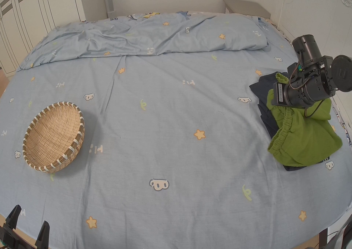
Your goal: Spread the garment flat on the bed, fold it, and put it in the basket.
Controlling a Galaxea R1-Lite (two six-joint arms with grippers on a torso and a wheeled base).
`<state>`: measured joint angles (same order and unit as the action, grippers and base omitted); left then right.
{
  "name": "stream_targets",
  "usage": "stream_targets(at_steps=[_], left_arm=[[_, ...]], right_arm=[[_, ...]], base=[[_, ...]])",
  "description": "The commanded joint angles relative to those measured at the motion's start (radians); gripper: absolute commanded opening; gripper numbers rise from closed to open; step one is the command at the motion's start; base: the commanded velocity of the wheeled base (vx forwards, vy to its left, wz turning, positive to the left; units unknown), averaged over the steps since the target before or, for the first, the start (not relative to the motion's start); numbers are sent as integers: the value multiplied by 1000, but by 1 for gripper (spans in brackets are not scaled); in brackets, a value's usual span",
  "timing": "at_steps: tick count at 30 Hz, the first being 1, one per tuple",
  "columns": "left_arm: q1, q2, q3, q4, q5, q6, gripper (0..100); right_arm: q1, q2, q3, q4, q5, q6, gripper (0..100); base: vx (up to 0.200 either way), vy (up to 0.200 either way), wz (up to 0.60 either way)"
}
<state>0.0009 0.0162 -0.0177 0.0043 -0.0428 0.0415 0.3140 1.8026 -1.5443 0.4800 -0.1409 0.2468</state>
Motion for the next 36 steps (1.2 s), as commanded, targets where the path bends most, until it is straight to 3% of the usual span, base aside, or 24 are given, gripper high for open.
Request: stream_targets(at_steps=[1,4,6,8,12,14,25,29,36], left_arm=[[1,-5,16,0,0,1,100],[1,-5,16,0,0,0,100],[1,-5,16,0,0,1,100],[1,-5,16,0,0,1,100],[1,-5,16,0,0,1,100],[1,-5,16,0,0,1,100],[1,-5,16,0,0,1,100],[2,-5,16,0,0,1,100],[1,-5,16,0,-2,3,100]], right_arm=[[103,-31,-20,14,30,58,0],[174,-28,-23,6,32,114,0],[178,-26,-23,6,32,117,0],[289,-14,-45,-17,32,204,0],[364,21,-76,-84,27,281,0],[435,86,-94,-189,17,364,0],[548,126,-217,-236,15,382,0],[617,167,-238,-235,-36,382,0],[629,221,-255,-239,-54,378,0]], base=[[0,0,0],[0,0,0],[0,0,0],[0,0,0],[0,0,0],[0,0,0],[0,0,0],[0,0,0],[0,0,0]])
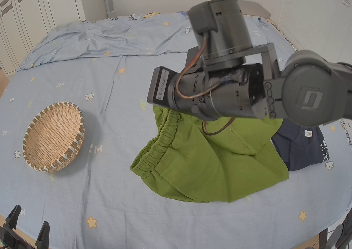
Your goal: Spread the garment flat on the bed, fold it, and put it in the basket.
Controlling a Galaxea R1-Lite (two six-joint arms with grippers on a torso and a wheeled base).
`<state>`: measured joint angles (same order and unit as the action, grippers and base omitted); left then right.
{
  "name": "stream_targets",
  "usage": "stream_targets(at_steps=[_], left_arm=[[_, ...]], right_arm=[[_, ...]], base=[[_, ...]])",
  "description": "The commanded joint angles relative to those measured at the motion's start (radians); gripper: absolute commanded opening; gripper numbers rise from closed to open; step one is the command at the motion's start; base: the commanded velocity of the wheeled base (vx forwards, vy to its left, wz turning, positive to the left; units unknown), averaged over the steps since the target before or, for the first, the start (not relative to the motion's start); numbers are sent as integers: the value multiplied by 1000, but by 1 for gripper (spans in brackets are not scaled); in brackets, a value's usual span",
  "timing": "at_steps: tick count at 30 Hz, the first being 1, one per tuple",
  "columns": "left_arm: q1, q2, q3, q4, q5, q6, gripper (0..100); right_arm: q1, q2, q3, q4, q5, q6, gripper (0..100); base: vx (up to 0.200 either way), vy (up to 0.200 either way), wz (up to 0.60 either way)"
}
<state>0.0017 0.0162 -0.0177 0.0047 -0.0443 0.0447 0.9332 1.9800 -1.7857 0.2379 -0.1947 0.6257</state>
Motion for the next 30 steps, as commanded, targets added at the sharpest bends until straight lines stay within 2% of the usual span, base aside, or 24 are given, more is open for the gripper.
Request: stream_targets(at_steps=[1,3,4,11,20,22,23,25,26,27,28,30], left_arm=[[0,-5,16,0,0,0,100],[0,-5,16,0,0,-2,100],[0,-5,16,0,0,-2,100],[0,-5,16,0,1,-3,100],[3,-7,-1,0,-2,-6,100],[0,2,-84,-3,-5,-22,100],[14,16,-251,17,-6,-81,100],[17,87,-413,101,-22,-135,100],[18,131,-464,161,-43,-129,100],[18,137,-469,169,-49,-128,100],[14,205,-510,222,-111,-129,100],[9,321,-507,225,-180,-134,100]], right_arm=[[10,53,-14,1,0,-1,0],[12,68,-15,3,0,-4,0],[12,71,-15,3,0,-4,100],[44,120,-26,14,-2,-35,100],[36,137,-17,54,0,-32,100],[24,131,2,60,0,-31,100],[-10,89,31,63,8,-31,100],[-50,10,91,57,15,-31,100],[-70,-26,126,49,23,-32,100],[-73,-30,132,49,24,-32,100],[-109,-79,186,49,54,-31,100],[-159,-164,267,47,101,-31,100]], base=[[0,0,0],[0,0,0],[0,0,0],[0,0,0],[0,0,0],[0,0,0],[0,0,0],[0,0,0],[0,0,0],[0,0,0],[0,0,0],[0,0,0]])
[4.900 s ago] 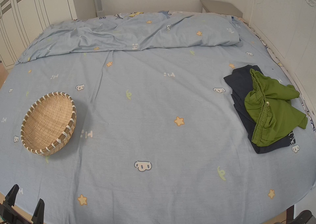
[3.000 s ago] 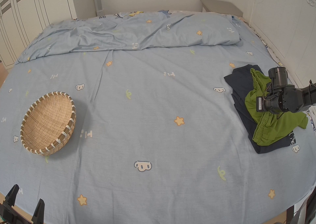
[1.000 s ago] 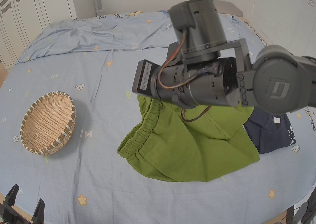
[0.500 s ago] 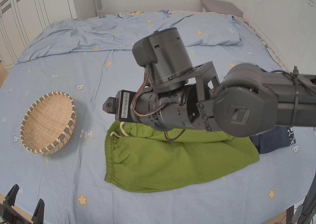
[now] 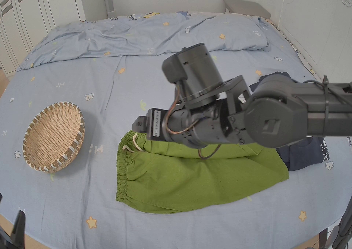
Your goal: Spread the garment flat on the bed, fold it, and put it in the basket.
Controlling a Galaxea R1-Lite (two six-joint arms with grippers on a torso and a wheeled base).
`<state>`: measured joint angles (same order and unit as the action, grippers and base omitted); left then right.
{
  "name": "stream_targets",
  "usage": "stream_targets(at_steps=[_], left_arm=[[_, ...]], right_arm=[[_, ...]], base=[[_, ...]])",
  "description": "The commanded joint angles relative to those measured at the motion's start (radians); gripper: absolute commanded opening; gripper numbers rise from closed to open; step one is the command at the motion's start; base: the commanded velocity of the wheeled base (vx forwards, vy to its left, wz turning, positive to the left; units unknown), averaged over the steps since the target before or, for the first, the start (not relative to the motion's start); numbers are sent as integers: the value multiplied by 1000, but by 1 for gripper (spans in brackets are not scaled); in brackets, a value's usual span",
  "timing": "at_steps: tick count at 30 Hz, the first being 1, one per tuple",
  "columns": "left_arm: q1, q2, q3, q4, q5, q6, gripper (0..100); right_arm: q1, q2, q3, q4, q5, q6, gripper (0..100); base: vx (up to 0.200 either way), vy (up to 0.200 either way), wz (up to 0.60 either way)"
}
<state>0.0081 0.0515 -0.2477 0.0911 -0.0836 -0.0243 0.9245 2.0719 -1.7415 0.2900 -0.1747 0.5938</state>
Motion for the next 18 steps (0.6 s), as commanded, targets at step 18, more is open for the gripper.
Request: stream_targets(at_steps=[18], left_arm=[[-39,1300,-12,-510,-739,-198,100]], right_arm=[[-515,-608,902,-351,285,-9,100]], base=[[0,0,0]])
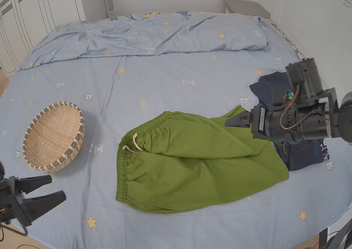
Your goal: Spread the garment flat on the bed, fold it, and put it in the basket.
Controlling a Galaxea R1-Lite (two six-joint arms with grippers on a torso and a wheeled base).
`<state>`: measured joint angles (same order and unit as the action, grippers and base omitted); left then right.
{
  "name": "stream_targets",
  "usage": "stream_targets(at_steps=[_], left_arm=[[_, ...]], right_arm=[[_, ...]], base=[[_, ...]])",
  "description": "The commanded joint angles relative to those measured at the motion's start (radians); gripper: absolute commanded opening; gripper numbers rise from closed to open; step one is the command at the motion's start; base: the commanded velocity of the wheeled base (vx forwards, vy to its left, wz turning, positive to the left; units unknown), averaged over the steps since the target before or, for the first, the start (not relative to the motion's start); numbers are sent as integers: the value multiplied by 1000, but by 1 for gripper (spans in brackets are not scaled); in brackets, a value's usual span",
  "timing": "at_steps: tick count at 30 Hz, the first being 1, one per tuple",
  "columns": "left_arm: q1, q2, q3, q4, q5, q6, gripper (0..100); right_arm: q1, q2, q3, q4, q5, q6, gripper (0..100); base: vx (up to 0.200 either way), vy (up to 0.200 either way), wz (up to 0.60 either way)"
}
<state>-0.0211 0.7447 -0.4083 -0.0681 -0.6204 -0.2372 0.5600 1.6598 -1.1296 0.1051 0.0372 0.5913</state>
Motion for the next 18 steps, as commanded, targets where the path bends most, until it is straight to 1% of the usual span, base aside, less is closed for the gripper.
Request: stream_targets(at_steps=[1,2,3,5,7,8,10,12,18], left_arm=[[-3,708,138,-415,-202,39,100],[-3,708,138,-415,-202,39,100],[18,841,125,-521,-203,70,100],[24,923,137,-605,-209,76,100],[20,973,152,-656,-213,72,100],[20,975,152,-657,-213,72,100],[-2,1061,149,-685,-211,79,100],[-7,1111,149,-705,-213,73,100],[-16,1151,161,-774,-211,64,100]], right_arm=[[-152,-195,301,-188,73,-8,100],[-152,-195,301,-188,73,-8,100],[-155,-196,306,-196,75,-10,100],[-158,-195,306,-197,73,-10,100],[-161,-196,304,-199,73,-10,100],[-163,-196,304,-199,73,-10,100],[-183,-190,303,-199,75,-10,100],[-190,-187,301,-200,75,-10,100],[-183,-183,306,-202,75,-10,100]], base=[[0,0,0],[0,0,0],[0,0,0],[0,0,0],[0,0,0],[0,0,0],[0,0,0],[0,0,0],[0,0,0]])
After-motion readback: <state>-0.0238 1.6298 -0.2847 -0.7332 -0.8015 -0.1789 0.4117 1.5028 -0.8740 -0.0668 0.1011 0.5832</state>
